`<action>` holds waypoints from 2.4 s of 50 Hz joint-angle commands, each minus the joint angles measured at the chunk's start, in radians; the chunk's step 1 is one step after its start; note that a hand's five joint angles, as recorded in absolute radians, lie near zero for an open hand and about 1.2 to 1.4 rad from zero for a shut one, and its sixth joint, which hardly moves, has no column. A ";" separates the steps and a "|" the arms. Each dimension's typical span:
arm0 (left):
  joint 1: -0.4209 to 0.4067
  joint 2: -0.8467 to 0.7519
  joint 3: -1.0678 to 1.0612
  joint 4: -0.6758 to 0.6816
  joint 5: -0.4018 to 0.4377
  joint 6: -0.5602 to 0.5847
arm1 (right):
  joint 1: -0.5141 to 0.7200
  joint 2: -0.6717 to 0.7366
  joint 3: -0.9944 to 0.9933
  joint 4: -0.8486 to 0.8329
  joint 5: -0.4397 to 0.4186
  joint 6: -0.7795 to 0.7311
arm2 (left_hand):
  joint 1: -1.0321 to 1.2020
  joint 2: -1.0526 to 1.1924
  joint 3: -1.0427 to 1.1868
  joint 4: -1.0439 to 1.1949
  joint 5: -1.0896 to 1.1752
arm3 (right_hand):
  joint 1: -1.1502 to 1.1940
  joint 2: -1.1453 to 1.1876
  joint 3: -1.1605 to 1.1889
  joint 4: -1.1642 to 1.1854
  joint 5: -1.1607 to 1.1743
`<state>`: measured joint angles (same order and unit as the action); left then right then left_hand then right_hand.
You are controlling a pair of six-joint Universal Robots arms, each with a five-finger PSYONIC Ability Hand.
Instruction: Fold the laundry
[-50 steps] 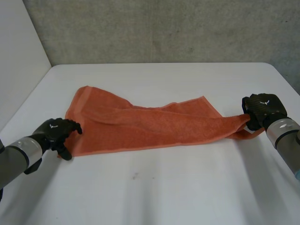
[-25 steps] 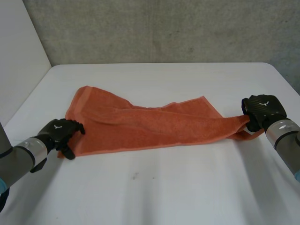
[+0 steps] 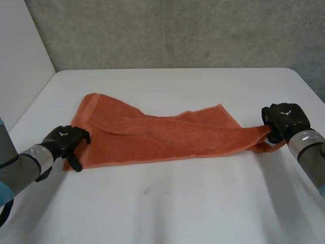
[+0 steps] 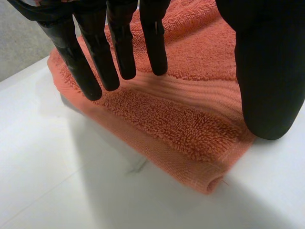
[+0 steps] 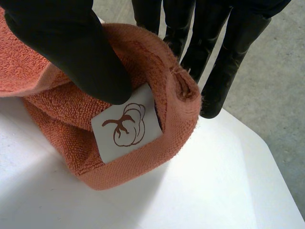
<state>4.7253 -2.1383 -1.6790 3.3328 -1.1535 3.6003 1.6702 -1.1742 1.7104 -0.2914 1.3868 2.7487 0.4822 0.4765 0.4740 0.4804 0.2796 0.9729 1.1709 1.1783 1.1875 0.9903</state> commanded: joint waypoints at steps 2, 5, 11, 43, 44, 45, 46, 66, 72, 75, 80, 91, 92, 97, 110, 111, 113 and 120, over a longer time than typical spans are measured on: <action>-0.010 -0.005 0.007 0.037 -0.011 0.000 | 0.000 0.001 0.000 0.000 0.000 0.000 | 0.195 0.201 0.203 0.197 0.223 | 0.423 0.225 0.218 0.209 0.231; -0.011 -0.005 0.012 0.043 -0.015 0.000 | -0.001 0.001 0.000 0.000 0.000 0.000 | 0.198 0.204 0.206 0.200 0.226 | 0.423 0.225 0.218 0.209 0.231; -0.019 -0.006 0.021 0.045 -0.018 0.000 | 0.000 0.001 0.000 0.000 0.000 -0.001 | 0.216 0.221 0.224 0.217 0.244 | 0.423 0.225 0.218 0.209 0.231; 0.054 0.517 -0.174 -0.219 -0.043 0.057 | -0.012 -0.249 -0.052 0.537 -0.002 -0.316 | 0.914 0.920 0.922 0.916 0.942 | 0.423 0.225 0.218 0.209 0.231; 0.061 0.518 -0.176 -0.251 -0.043 0.073 | -0.014 -0.246 -0.043 0.592 0.000 -0.357 | 0.914 0.920 0.922 0.916 0.942 | 0.423 0.225 0.218 0.209 0.231; 0.067 0.518 -0.179 -0.280 -0.043 0.092 | -0.014 -0.243 -0.038 0.616 0.001 -0.377 | 0.914 0.920 0.922 0.916 0.942 | 0.423 0.225 0.218 0.209 0.231; 0.071 0.517 -0.180 -0.306 -0.045 0.113 | -0.014 -0.243 -0.038 0.617 0.002 -0.377 | 0.914 0.920 0.922 0.916 0.942 | 0.423 0.225 0.218 0.209 0.231; -0.099 0.175 0.375 -0.207 -0.164 0.177 | 0.080 0.068 -0.658 0.555 0.090 -0.282 | 0.914 0.920 0.922 0.916 0.942 | 0.423 0.225 0.218 0.209 0.231; -0.114 0.164 0.734 0.024 -0.267 -0.062 | 0.095 0.027 -0.876 0.240 0.149 -0.051 | 0.914 0.920 0.922 0.916 0.942 | 0.423 0.225 0.218 0.209 0.231; -0.114 0.179 0.762 0.115 -0.273 -0.123 | 0.086 -0.071 -0.836 0.109 0.155 -0.006 | 0.914 0.920 0.922 0.916 0.942 | 0.423 0.225 0.218 0.209 0.231; -0.116 0.219 0.687 0.175 -0.267 -0.150 | 0.085 -0.116 -0.715 0.095 0.144 -0.006 | 0.914 0.920 0.922 0.916 0.942 | 0.423 0.225 0.218 0.209 0.231; -0.122 0.190 0.368 0.237 -0.245 -0.152 | 0.092 -0.061 -0.485 0.097 0.109 -0.021 | 0.914 0.920 0.922 0.916 0.942 | 0.423 0.225 0.218 0.209 0.231; -0.122 0.180 0.343 0.247 -0.244 -0.152 | 0.094 -0.044 -0.471 0.097 0.103 -0.024 | 0.914 0.920 0.922 0.916 0.942 | 0.423 0.225 0.218 0.209 0.231; -0.122 0.092 0.216 0.303 -0.242 -0.149 | 0.095 0.094 -0.393 0.097 0.084 -0.052 | 0.914 0.920 0.922 0.916 0.942 | 0.423 0.225 0.218 0.209 0.231; -0.107 0.073 0.009 0.240 -0.247 -0.121 | 0.083 0.203 -0.334 0.228 0.101 -0.187 | 0.914 0.920 0.922 0.916 0.942 | 0.423 0.225 0.218 0.209 0.231; -0.105 0.099 -0.005 0.217 -0.247 -0.114 | 0.082 0.182 -0.333 0.262 0.101 -0.202 | 0.914 0.920 0.922 0.916 0.942 | 0.423 0.225 0.218 0.209 0.231; -0.100 0.149 -0.031 0.163 -0.247 -0.094 | 0.080 0.119 -0.322 0.375 0.101 -0.256 | 0.914 0.920 0.922 0.916 0.942 | 0.423 0.225 0.218 0.209 0.231; -0.021 0.340 -0.132 -0.172 -0.245 0.064 | 0.068 -0.014 -0.267 0.676 0.100 -0.440 | 0.914 0.920 0.922 0.916 0.942 | 0.423 0.225 0.218 0.209 0.231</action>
<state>4.6379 -1.9790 -1.7211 3.4614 -1.4004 3.5223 1.7518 -1.0554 1.3926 0.1056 1.4869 2.4786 1.1121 1.1989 1.1914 1.1960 0.9641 0.9729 1.1774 1.1834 1.1929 0.9930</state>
